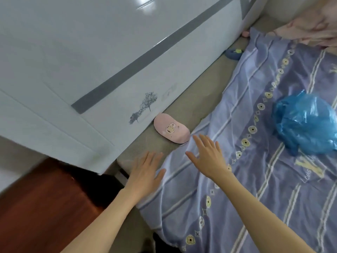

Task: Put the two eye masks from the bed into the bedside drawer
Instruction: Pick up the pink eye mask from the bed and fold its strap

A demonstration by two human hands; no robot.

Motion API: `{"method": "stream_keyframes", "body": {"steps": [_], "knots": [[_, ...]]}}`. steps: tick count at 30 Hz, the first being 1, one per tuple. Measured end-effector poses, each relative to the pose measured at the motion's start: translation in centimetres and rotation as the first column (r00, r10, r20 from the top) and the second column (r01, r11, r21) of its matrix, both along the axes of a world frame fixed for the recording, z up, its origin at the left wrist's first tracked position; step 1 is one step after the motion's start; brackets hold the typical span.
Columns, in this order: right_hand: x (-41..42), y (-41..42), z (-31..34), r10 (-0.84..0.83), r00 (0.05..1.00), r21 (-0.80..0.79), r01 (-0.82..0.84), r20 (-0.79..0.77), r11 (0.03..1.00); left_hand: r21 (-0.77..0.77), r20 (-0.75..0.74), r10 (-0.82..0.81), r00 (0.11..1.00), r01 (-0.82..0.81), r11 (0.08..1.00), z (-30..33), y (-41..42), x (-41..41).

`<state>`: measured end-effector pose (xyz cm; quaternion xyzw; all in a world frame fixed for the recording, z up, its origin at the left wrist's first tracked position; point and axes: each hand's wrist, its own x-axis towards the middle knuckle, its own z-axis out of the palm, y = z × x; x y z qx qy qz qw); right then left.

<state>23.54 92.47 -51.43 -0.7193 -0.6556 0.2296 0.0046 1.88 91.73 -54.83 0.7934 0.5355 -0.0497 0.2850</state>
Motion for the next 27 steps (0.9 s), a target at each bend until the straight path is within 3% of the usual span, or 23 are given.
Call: {"method": "stream_keyframes", "body": {"steps": [5,14,17,21,24,27], "knots": [[1.0,8.4,-8.4,-0.028,0.99,-0.046,0.022,-0.135,0.999,0.016,-0.025,0.063,0.998,-0.063,0.998,-6.8,6.5,2.8],[-0.2,16.4,-15.8,-0.111,0.988,-0.046,0.107,-0.103,0.993,0.012,0.08,0.138,0.987,-0.139,0.99,-12.3,10.7,4.1],[-1.2,15.6,-14.5,-0.16,0.945,-0.029,0.158,-0.284,0.987,0.001,0.151,0.187,0.971,-0.189,0.982,-11.7,11.1,4.2],[-1.7,12.9,-9.7,-0.07,0.842,0.065,0.124,-0.535,0.99,0.061,0.364,0.244,0.899,-0.285,0.957,-8.3,11.1,4.8],[-2.2,10.8,-5.3,0.027,0.829,0.143,0.063,-0.559,0.988,0.113,0.475,0.295,0.829,-0.39,0.914,-4.4,10.2,4.9],[-3.2,9.2,-1.2,0.085,0.84,0.219,0.04,-0.536,0.975,0.057,0.518,0.358,0.777,-0.449,0.892,-0.6,8.5,4.4]]}}
